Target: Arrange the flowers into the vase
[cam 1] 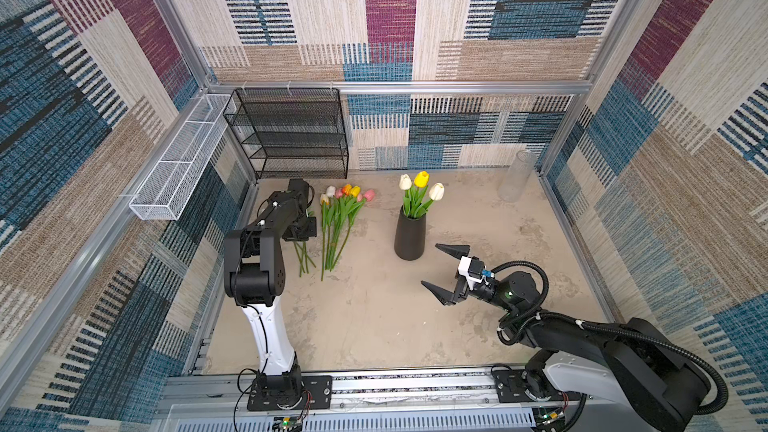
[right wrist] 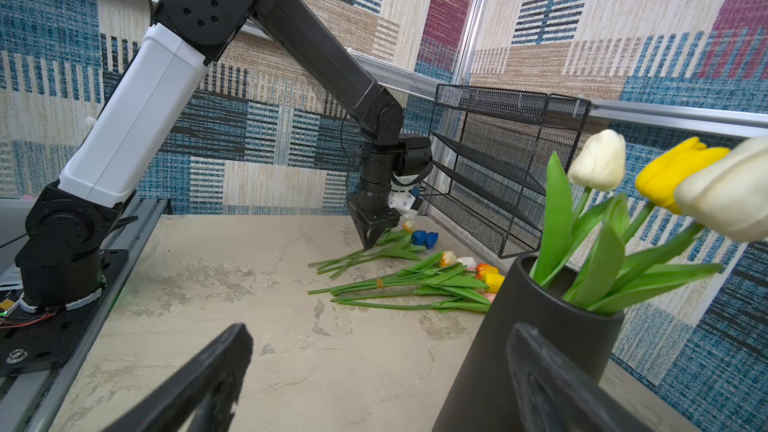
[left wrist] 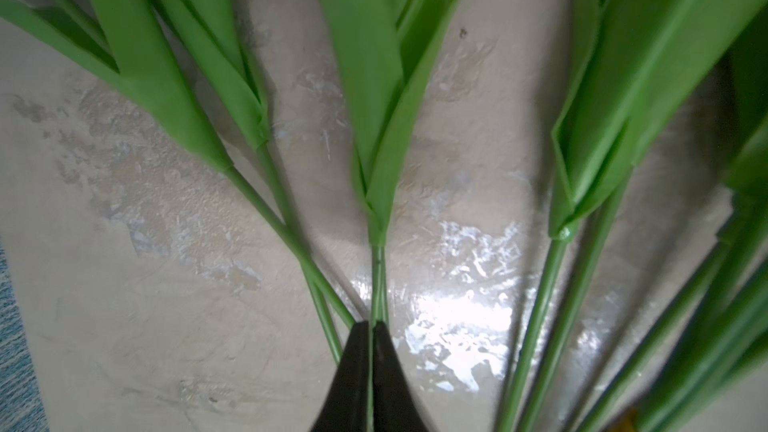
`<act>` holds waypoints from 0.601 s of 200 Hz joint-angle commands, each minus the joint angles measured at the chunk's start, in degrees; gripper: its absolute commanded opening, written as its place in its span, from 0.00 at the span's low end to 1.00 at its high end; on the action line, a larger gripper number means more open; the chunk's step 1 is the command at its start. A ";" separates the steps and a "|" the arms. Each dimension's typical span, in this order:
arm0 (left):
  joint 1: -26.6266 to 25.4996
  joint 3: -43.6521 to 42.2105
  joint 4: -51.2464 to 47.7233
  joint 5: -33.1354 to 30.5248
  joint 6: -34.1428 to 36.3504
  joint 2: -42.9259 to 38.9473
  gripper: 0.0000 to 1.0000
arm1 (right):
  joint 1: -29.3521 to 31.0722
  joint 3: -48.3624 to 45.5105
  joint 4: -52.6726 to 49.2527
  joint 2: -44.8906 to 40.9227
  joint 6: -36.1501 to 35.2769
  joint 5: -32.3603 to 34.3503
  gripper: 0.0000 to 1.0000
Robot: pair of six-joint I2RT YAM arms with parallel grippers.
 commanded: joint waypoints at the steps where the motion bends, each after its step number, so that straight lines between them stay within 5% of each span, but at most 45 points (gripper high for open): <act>1: 0.02 -0.03 -0.28 -1.06 0.22 0.29 0.00 | 0.11 0.44 0.12 -0.04 -0.09 0.42 1.00; 33: 0.06 0.72 -0.23 0.28 0.13 1.02 0.00 | 0.13 0.40 -0.40 -0.57 -0.37 0.75 1.00; 49: 0.01 1.15 -0.27 -0.13 0.22 1.78 0.15 | 0.13 0.47 -0.47 -0.43 -0.44 0.71 1.00; 95: 0.06 0.84 0.05 1.23 -0.22 4.11 0.16 | 0.13 0.52 -0.53 -0.20 -0.46 0.69 1.00; 120: 0.12 0.25 0.72 1.19 -0.22 4.31 0.06 | 0.13 0.52 -0.49 -0.53 -0.31 0.51 1.00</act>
